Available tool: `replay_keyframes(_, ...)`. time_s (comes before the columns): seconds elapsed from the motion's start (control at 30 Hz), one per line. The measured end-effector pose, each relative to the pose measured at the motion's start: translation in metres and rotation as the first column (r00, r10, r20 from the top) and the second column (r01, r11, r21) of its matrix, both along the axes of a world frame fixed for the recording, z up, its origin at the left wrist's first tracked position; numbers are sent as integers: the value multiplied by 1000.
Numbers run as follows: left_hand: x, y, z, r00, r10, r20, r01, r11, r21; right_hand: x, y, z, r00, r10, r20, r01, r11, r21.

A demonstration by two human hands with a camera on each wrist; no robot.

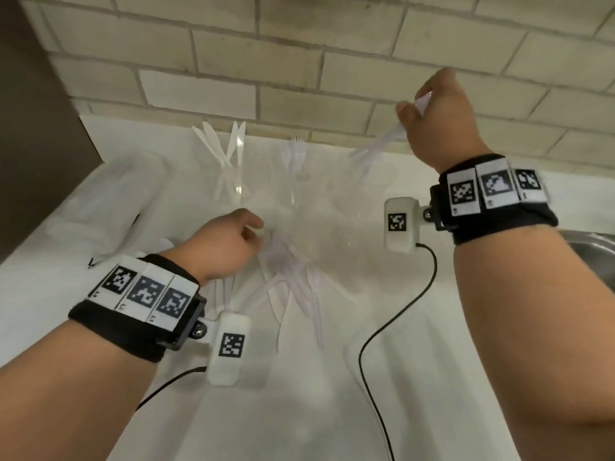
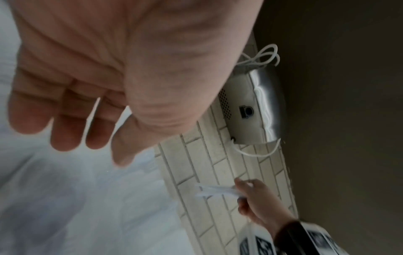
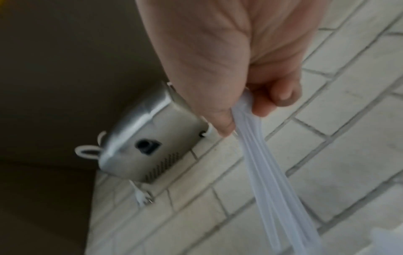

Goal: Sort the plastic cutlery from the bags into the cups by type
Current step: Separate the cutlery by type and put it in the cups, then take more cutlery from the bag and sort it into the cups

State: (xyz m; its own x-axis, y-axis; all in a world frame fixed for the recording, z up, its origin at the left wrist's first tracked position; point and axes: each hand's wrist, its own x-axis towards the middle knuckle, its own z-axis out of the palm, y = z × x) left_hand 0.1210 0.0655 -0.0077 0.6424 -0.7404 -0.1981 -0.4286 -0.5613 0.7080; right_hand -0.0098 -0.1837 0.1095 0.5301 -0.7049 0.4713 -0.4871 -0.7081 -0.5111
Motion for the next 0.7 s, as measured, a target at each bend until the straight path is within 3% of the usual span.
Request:
replay_keyframes(0.13, -6, 2, -21, 981, -159, 113, 113, 935, 337, 25, -20, -19, 989, -77, -124, 68, 995, -80)
replay_keyframes(0.33, -24, -6, -36, 944, -323, 72, 260, 857, 446, 59, -41, -54, 882, -70, -467, 70, 997, -17)
replay_keyframes(0.5, -26, -13, -40, 938, -336, 84, 278, 874, 399, 67, -43, -74, 733, -49, -678, 75, 997, 9)
replay_keyframes(0.7, -17, -3, -32, 955, -278, 101, 251, 943, 216, 47, -21, -54, 844, -71, -532, 70, 997, -23)
